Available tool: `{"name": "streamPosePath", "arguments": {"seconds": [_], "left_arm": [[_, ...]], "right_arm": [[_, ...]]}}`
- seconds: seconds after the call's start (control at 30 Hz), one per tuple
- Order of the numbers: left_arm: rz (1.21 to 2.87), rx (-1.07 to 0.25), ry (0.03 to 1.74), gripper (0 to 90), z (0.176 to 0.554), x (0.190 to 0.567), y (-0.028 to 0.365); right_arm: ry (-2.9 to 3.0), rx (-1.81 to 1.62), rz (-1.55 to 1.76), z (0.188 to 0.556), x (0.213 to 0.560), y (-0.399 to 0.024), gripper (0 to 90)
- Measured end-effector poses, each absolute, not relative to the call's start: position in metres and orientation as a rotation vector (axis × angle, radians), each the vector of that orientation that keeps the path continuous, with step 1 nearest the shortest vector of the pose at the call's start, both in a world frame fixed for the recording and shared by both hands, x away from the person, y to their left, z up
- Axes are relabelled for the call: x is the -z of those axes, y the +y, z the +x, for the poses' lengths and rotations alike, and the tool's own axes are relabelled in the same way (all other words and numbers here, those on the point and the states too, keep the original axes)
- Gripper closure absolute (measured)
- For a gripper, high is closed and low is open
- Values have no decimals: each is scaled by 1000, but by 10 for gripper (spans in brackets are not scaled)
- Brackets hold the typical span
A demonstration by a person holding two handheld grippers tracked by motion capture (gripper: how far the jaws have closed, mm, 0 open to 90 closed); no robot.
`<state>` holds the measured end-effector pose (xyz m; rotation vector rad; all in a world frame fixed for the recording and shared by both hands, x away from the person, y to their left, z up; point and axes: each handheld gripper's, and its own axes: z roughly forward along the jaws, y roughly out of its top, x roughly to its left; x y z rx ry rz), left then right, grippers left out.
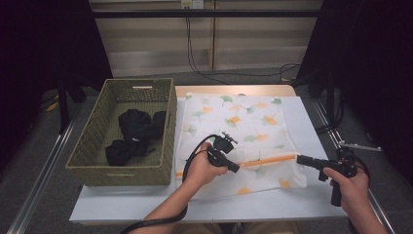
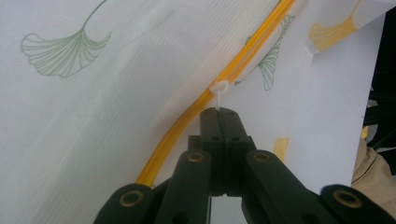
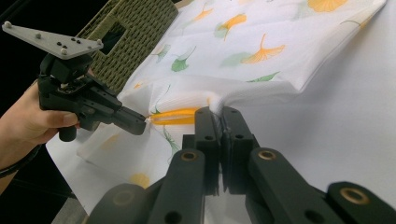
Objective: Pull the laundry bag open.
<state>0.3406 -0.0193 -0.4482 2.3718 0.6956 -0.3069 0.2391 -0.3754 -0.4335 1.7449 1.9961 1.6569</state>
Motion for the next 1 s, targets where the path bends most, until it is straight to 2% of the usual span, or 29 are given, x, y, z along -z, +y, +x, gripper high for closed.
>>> {"name": "streamPosePath", "arguments": {"seconds": [0.2, 0.53, 0.6, 0.63, 0.73, 0.8, 0.83, 0.9, 0.93, 1.0], "left_arm": [[2354, 306, 742, 900, 341, 450, -12], [2397, 319, 716, 900, 342, 449, -6], [2405, 271, 731, 900, 341, 448, -7], [2397, 313, 715, 900, 343, 447, -5], [2365, 303, 745, 900, 343, 448, -3], [2409, 267, 739, 900, 343, 446, -1], [2365, 305, 747, 900, 343, 448, 0], [2396, 305, 734, 900, 344, 447, 3], [2403, 265, 740, 900, 343, 447, 2], [2358, 312, 752, 900, 343, 449, 3]], "right_arm": [[1981, -1664, 1745, 239, 434, -378, 873], [1984, -1661, 1750, 239, 433, -377, 872], [1986, -1663, 1751, 239, 433, -378, 872], [1982, -1663, 1751, 238, 432, -378, 872], [1977, -1665, 1751, 238, 432, -378, 872], [1981, -1671, 1758, 238, 432, -379, 873], [1977, -1670, 1758, 238, 433, -379, 872], [1978, -1671, 1757, 238, 433, -379, 872], [1977, -1670, 1758, 238, 432, -380, 872], [1977, -1662, 1753, 238, 432, -379, 872]]}}
